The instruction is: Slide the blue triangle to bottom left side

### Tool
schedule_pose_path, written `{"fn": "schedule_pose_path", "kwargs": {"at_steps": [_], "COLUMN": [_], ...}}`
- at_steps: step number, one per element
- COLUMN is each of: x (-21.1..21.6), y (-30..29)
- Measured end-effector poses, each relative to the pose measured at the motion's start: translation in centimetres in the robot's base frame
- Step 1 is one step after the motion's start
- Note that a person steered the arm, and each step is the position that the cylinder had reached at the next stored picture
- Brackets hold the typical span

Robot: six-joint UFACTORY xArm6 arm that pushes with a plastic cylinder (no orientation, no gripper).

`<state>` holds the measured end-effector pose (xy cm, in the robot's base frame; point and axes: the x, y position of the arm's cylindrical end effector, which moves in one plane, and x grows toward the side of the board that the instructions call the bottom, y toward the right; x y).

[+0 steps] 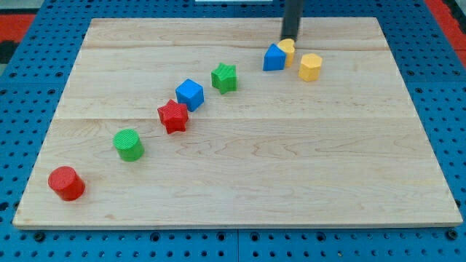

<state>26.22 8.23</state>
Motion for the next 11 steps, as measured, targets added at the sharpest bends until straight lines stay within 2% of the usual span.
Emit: {"fn": "schedule_pose_path", "kwargs": {"at_steps": [3,6,8,9,10,11], "x": [2.0,7.1,7.2,6.4,9.7,12.4], "y": [1.2,-7.7,-4.0,0.9,0.8,-1.8]}}
